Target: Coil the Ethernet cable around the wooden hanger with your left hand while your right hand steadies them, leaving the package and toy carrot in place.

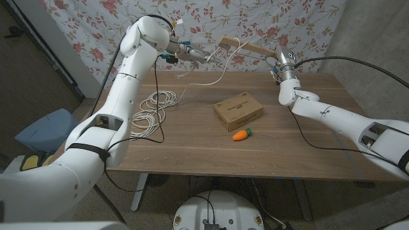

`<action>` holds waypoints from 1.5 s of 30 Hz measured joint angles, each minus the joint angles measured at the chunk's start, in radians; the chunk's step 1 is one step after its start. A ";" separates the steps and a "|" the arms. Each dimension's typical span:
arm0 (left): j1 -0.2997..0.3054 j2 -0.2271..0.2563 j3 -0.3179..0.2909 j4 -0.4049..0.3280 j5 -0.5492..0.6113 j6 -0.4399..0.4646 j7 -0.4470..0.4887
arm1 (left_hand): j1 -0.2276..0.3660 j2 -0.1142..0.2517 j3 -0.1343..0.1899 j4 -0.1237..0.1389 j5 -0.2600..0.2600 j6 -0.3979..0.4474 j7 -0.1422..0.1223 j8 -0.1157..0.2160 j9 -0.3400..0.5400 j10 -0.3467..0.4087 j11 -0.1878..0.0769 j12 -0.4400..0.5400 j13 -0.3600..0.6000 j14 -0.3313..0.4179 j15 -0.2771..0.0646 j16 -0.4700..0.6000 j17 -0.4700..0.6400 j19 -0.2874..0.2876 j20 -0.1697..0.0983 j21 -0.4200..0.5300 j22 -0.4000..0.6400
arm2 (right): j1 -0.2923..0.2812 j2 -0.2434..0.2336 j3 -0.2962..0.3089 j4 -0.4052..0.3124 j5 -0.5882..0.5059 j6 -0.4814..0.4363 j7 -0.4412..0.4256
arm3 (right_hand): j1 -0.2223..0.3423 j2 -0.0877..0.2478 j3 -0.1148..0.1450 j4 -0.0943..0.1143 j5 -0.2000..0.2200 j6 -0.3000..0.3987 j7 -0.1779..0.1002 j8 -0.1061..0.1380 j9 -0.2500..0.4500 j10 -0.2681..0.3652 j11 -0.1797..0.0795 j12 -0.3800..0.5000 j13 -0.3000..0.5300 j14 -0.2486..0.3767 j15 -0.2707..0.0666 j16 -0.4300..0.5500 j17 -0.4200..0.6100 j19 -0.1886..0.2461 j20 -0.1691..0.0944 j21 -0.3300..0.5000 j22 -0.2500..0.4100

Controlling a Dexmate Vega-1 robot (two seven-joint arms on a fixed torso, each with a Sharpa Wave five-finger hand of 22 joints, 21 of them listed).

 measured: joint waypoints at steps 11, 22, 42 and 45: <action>0.028 -0.001 -0.047 -0.065 -0.016 0.114 -0.010 | -0.209 -0.004 -0.048 -0.008 -0.008 0.161 -0.074 -0.015 0.000 0.677 -0.020 0.145 -0.034 0.818 -0.154 0.208 -0.005 0.487 -0.007 0.112 -0.001 | -0.001 -0.009 0.000 -0.003 -0.010 -0.029 -0.001 | -0.002 0.002 -0.002 -0.002 -0.003 -0.002 -0.002 -0.004 -0.002 -0.004 -0.003 0.000 -0.005 -0.001 0.000 0.001 0.003 0.004 -0.001 0.007 -0.001; 0.025 0.027 -0.058 -0.096 -0.030 0.166 -0.059 | -0.198 -0.023 -0.048 -0.025 -0.003 0.179 -0.064 -0.023 0.000 0.576 0.018 0.074 -0.036 0.694 -0.105 0.127 -0.007 0.611 0.000 0.120 -0.006 | 0.008 0.000 -0.010 0.013 -0.021 -0.046 0.010 | -0.002 0.002 0.000 0.000 -0.003 -0.002 -0.002 -0.006 -0.002 -0.003 -0.003 0.000 0.004 -0.001 0.000 0.001 0.003 0.005 -0.001 0.007 -0.001; 0.100 0.126 -0.139 -0.311 -0.009 0.264 -0.092 | -0.130 0.012 -0.037 -0.036 0.001 0.198 0.035 -0.023 0.003 0.370 0.055 -0.038 -0.012 0.397 -0.005 -0.041 -0.005 0.400 0.004 -0.057 -0.003 | -0.004 -0.086 -0.019 -0.087 -0.008 -0.135 0.108 | -0.002 0.002 -0.004 0.004 0.000 -0.004 -0.004 -0.006 0.000 -0.005 -0.001 -0.003 0.000 -0.001 0.000 0.001 0.003 0.005 -0.001 0.001 0.000; 0.119 0.127 -0.162 -0.334 -0.026 0.264 -0.075 | -0.126 0.016 -0.037 -0.036 0.001 0.185 0.036 -0.023 0.003 0.337 0.057 -0.055 -0.010 0.363 0.002 -0.059 -0.005 0.373 0.003 -0.078 -0.003 | -0.011 -0.128 -0.021 -0.147 0.005 -0.163 0.157 | -0.002 0.002 -0.004 0.004 0.005 -0.004 -0.004 -0.006 -0.002 -0.005 -0.001 -0.003 -0.007 -0.004 -0.004 0.001 0.003 0.005 -0.001 -0.001 0.000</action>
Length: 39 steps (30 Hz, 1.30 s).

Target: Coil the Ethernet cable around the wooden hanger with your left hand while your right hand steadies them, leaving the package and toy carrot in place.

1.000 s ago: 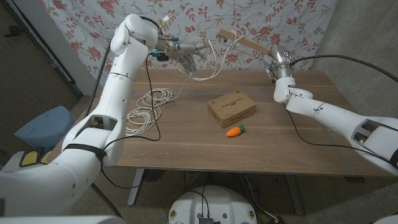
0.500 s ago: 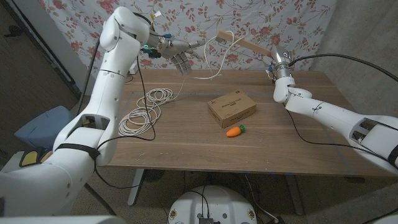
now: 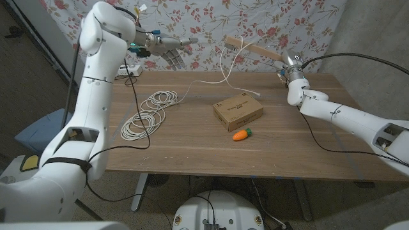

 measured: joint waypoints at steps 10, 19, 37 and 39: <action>0.046 -0.003 -0.064 -0.048 -0.060 -0.009 0.051 | 0.005 0.005 0.000 0.000 0.000 -0.048 0.009 -0.008 0.000 -0.068 0.003 -0.030 0.005 -0.071 0.008 -0.033 0.005 -0.049 0.000 -0.039 0.005 | -0.001 -0.130 -0.024 -0.180 0.071 -0.060 0.190 | 0.001 -0.001 0.000 0.000 0.000 -0.005 0.002 0.000 0.000 -0.004 0.004 -0.012 -0.016 0.000 0.000 0.000 0.000 -0.005 0.002 -0.006 0.000; 0.073 -0.013 -0.112 -0.057 -0.116 -0.028 0.087 | 0.017 0.017 0.000 0.000 0.005 -0.085 0.003 -0.008 0.000 -0.133 -0.002 -0.053 0.009 -0.137 0.013 -0.054 0.009 -0.107 -0.001 -0.076 0.005 | 0.042 -0.229 -0.076 -0.318 0.119 -0.098 0.359 | 0.002 -0.002 0.000 0.000 0.000 -0.011 0.007 0.000 -0.003 -0.005 0.005 -0.016 -0.021 -0.009 0.002 0.000 0.000 -0.005 0.002 -0.008 0.000; 0.098 -0.010 -0.148 -0.051 -0.163 -0.038 0.112 | 0.017 0.017 0.000 0.000 0.005 -0.090 0.008 -0.008 0.000 -0.142 0.000 -0.061 0.014 -0.146 0.015 -0.054 0.009 -0.120 0.001 -0.088 0.005 | 0.212 -0.274 -0.242 -0.398 0.105 -0.168 0.721 | 0.005 0.000 -0.004 0.001 0.008 -0.016 0.002 -0.021 -0.017 -0.015 0.015 -0.041 -0.080 -0.038 0.010 -0.014 0.000 -0.018 -0.002 -0.040 -0.005; 0.099 -0.009 -0.150 -0.048 -0.167 -0.042 0.112 | 0.017 0.017 0.000 0.000 0.005 -0.090 0.008 -0.008 0.000 -0.142 0.000 -0.061 0.014 -0.146 0.015 -0.054 0.009 -0.120 0.001 -0.091 0.005 | 0.228 -0.268 -0.259 -0.396 0.100 -0.175 0.749 | 0.005 0.000 -0.004 0.001 0.008 -0.016 0.002 -0.025 -0.018 -0.016 0.016 -0.041 -0.083 -0.038 0.009 -0.017 0.000 -0.027 0.002 -0.049 -0.005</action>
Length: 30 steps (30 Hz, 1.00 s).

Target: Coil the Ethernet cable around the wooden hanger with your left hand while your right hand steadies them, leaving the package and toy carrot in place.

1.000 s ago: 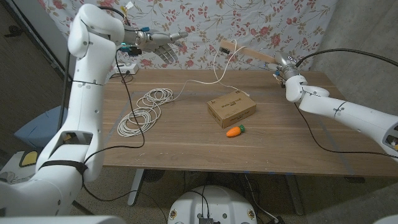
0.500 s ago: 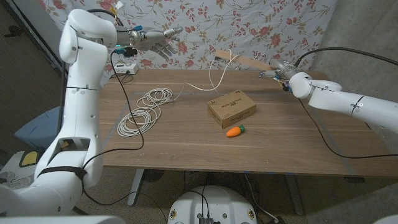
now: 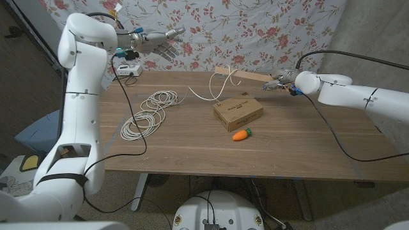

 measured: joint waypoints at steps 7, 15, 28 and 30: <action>0.001 0.003 -0.005 0.013 -0.007 -0.007 0.004 | 0.000 0.000 0.000 0.000 0.000 0.000 0.000 0.000 0.000 0.000 0.000 0.000 0.000 0.000 0.000 0.000 0.000 -0.005 -0.005 0.000 0.005 | 0.061 0.034 -0.061 0.034 -0.021 -0.030 0.113 | 0.000 0.000 0.000 0.000 0.000 -0.004 -0.004 -0.007 -0.005 -0.001 0.001 -0.008 -0.010 -0.011 0.000 -0.004 -0.005 0.000 0.000 -0.010 0.000; 0.001 0.005 -0.012 0.023 -0.013 -0.013 0.006 | 0.000 0.000 0.000 0.000 0.000 0.000 0.000 0.000 0.000 0.000 0.000 0.000 0.000 0.000 0.000 0.000 0.000 -0.005 -0.005 0.000 0.005 | 0.109 0.078 -0.126 0.084 -0.048 -0.048 0.210 | -0.002 0.004 0.000 0.000 0.000 -0.005 -0.005 -0.007 -0.005 -0.011 0.000 -0.008 -0.019 -0.016 0.005 -0.013 -0.005 -0.008 0.000 -0.021 0.000; -0.004 0.006 -0.019 0.042 -0.019 -0.026 0.007 | 0.000 0.000 0.000 0.000 0.000 -0.004 0.004 0.000 0.000 0.000 0.000 0.000 0.000 0.000 0.000 0.000 0.000 -0.005 -0.005 -0.008 0.005 | 0.147 0.129 -0.195 0.135 -0.085 -0.075 0.282 | 0.000 0.008 -0.001 -0.001 0.009 -0.049 -0.002 -0.055 -0.029 -0.064 0.015 -0.057 -0.085 -0.072 0.014 -0.064 -0.024 -0.042 0.001 -0.050 0.000; -0.005 0.006 -0.020 0.045 -0.020 -0.028 0.008 | 0.000 0.000 0.000 0.000 0.000 -0.004 0.004 0.000 0.000 0.000 0.000 0.000 0.000 0.000 0.000 0.000 0.000 -0.005 -0.005 -0.008 0.005 | 0.156 0.138 -0.209 0.140 -0.097 -0.085 0.292 | 0.004 0.012 0.013 0.000 0.010 -0.081 -0.011 -0.097 -0.054 -0.107 0.012 -0.091 -0.142 -0.096 0.019 -0.189 -0.118 -0.069 0.001 -0.070 0.000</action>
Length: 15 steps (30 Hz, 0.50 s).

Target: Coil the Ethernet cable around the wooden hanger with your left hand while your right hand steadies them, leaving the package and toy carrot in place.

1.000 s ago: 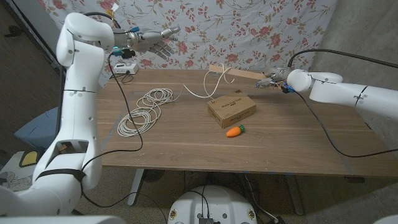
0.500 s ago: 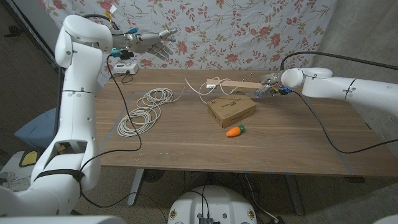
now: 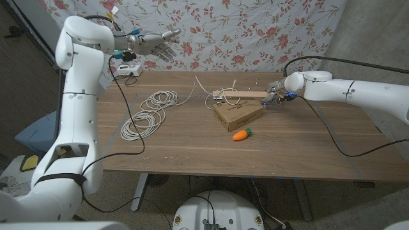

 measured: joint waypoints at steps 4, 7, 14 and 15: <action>-0.002 0.000 -0.003 0.006 -0.003 -0.006 0.001 | 0.005 0.005 0.000 0.000 0.000 0.000 0.000 0.000 0.000 0.000 0.000 0.000 0.000 0.000 0.000 0.000 0.000 0.000 0.000 0.000 0.000 | 0.012 0.012 -0.023 0.002 -0.026 -0.026 0.016 | 0.007 0.006 0.040 -0.030 -0.016 -0.122 -0.031 -0.106 -0.043 -0.132 -0.020 -0.081 -0.121 -0.028 0.004 -0.282 -0.196 -0.042 0.003 -0.043 -0.005; -0.003 0.000 -0.004 0.009 -0.004 -0.008 0.001 | 0.005 0.005 0.000 0.000 0.000 0.000 0.000 0.000 0.000 0.000 0.000 0.000 0.000 0.000 0.000 0.000 0.000 0.000 0.000 0.000 0.000 | 0.020 0.019 -0.039 0.001 -0.046 -0.042 0.022 | 0.064 -0.005 0.055 -0.061 -0.035 -0.236 -0.048 -0.163 -0.069 -0.247 -0.028 -0.149 -0.211 -0.090 0.007 -0.500 -0.325 -0.069 0.003 -0.081 -0.005; -0.007 0.001 -0.008 0.018 -0.007 -0.017 0.001 | 0.005 0.005 0.000 0.000 0.000 0.000 0.000 0.000 0.000 0.000 0.000 0.000 0.000 0.000 0.000 0.000 0.000 0.000 0.000 0.000 0.000 | 0.039 0.028 -0.074 -0.013 -0.105 -0.098 0.036 | 0.049 -0.208 -0.062 -0.102 -0.026 -0.579 -0.074 -0.176 -0.149 -0.606 0.003 -0.411 -0.395 -0.374 0.023 -0.900 -0.560 -0.167 0.005 -0.166 -0.005; -0.007 0.002 -0.009 0.020 -0.007 -0.018 0.001 | 0.005 0.005 0.000 0.000 0.000 0.000 0.000 0.000 0.000 0.000 0.000 0.000 0.000 0.000 0.000 0.000 0.000 0.000 0.000 0.000 0.000 | 0.041 0.028 -0.078 -0.016 -0.112 -0.105 0.037 | 0.038 -0.224 -0.081 -0.099 -0.020 -0.616 -0.074 -0.176 -0.158 -0.641 0.005 -0.442 -0.409 -0.407 0.024 -0.919 -0.569 -0.183 0.005 -0.177 -0.005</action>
